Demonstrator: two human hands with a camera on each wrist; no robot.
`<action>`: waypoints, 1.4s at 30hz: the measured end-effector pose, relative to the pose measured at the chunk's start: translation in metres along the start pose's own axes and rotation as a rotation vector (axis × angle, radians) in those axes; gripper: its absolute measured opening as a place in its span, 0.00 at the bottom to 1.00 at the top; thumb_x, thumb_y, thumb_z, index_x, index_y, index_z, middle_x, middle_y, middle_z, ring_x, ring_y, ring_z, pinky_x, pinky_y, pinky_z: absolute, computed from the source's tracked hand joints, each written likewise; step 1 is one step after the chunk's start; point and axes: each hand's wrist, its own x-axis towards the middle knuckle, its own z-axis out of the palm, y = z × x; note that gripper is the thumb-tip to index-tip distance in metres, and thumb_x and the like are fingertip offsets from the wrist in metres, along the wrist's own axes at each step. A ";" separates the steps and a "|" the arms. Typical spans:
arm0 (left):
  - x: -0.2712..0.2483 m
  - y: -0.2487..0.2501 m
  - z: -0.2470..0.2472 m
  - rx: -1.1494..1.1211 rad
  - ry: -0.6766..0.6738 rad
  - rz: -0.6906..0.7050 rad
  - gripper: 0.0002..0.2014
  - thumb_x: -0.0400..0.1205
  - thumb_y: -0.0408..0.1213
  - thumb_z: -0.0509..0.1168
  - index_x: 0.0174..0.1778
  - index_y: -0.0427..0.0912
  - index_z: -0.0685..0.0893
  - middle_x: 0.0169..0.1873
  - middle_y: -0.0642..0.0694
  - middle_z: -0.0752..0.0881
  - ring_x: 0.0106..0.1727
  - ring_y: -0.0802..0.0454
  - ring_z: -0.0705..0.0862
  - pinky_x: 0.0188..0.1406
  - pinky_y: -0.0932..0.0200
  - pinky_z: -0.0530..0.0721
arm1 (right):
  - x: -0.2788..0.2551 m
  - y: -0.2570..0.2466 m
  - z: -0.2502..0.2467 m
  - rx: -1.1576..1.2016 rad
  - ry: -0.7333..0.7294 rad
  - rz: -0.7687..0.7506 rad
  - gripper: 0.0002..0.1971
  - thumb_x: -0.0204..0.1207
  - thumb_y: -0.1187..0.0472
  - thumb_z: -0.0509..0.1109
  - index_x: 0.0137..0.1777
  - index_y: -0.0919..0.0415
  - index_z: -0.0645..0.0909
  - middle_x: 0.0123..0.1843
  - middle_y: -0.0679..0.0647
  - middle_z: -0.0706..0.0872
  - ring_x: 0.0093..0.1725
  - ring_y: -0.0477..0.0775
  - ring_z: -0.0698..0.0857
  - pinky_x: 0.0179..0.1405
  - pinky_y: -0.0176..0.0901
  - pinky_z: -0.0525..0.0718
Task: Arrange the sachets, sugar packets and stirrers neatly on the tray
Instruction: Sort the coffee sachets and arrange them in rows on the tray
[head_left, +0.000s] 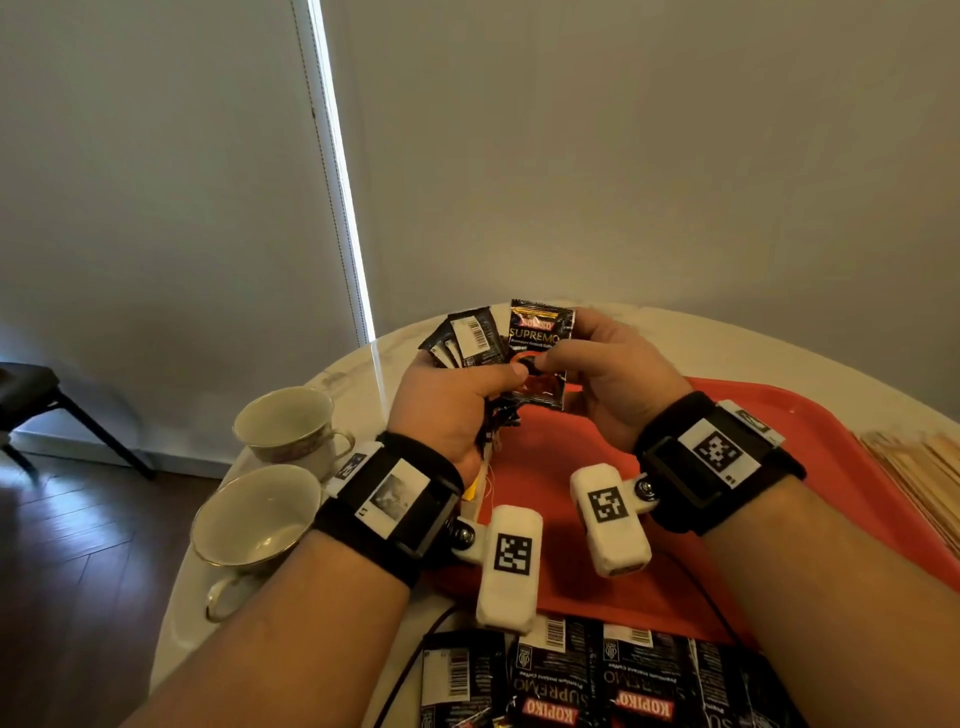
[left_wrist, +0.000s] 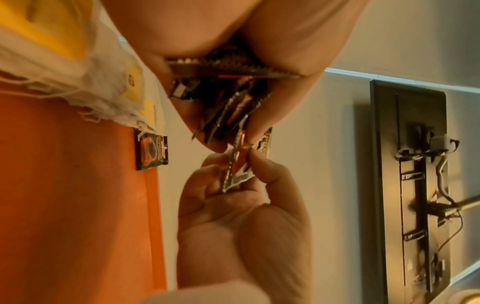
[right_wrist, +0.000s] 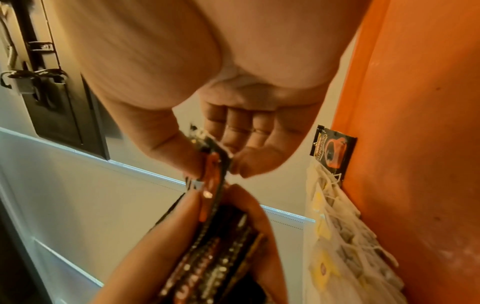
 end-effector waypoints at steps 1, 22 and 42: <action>0.000 -0.001 0.000 0.012 -0.010 -0.002 0.30 0.68 0.22 0.80 0.68 0.33 0.85 0.53 0.32 0.93 0.51 0.33 0.94 0.49 0.38 0.93 | 0.000 -0.001 0.000 0.025 0.025 -0.005 0.17 0.75 0.76 0.69 0.63 0.67 0.84 0.56 0.67 0.91 0.50 0.62 0.90 0.45 0.54 0.88; 0.004 0.004 0.000 -0.178 0.136 0.079 0.15 0.79 0.26 0.78 0.57 0.39 0.83 0.41 0.40 0.92 0.39 0.46 0.92 0.37 0.50 0.91 | 0.005 -0.006 -0.018 0.053 0.194 0.117 0.07 0.77 0.75 0.74 0.48 0.63 0.84 0.36 0.56 0.91 0.31 0.50 0.87 0.31 0.41 0.86; 0.007 0.005 -0.001 -0.236 0.181 0.063 0.14 0.79 0.30 0.79 0.56 0.41 0.83 0.42 0.42 0.91 0.40 0.47 0.89 0.37 0.52 0.89 | 0.062 0.024 -0.019 -0.513 0.317 0.451 0.05 0.77 0.72 0.77 0.48 0.75 0.85 0.33 0.61 0.88 0.29 0.53 0.87 0.32 0.42 0.88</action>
